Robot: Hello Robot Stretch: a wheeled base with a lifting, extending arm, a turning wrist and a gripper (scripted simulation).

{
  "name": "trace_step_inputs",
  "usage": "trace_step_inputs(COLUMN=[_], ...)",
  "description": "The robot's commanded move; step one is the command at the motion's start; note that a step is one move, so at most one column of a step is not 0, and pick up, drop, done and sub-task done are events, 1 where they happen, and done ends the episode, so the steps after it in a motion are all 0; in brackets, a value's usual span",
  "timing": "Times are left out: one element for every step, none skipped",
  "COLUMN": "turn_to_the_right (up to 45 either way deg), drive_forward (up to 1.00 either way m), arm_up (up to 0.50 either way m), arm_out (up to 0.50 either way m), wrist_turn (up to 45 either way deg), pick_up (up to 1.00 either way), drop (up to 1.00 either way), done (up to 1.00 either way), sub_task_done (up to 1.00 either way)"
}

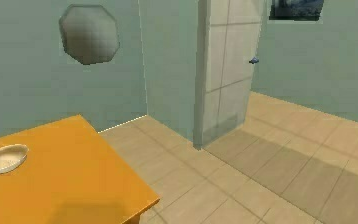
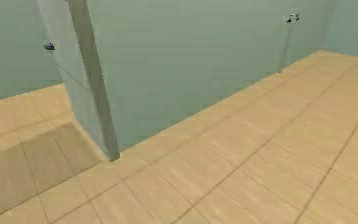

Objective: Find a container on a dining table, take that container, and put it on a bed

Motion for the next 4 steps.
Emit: trace_step_inputs(turn_to_the_right=[15.0, 0.0, -6.0, 0.0], drive_forward=[0.0, 0.5, 0.0, 0.15], arm_up=[0.0, 0.0, 0.0, 0.0], arm_out=[0.0, 0.0, 0.0, 0.0], wrist_turn=[0.0, 0.0, 0.0, 0.0], pick_up=[0.0, 0.0, 0.0, 0.0], drop=[0.0, 0.0, 0.0, 0.0], done=[0.0, 0.0, 0.0, 0.0], sub_task_done=[0.0, 0.0, 0.0, 0.0])
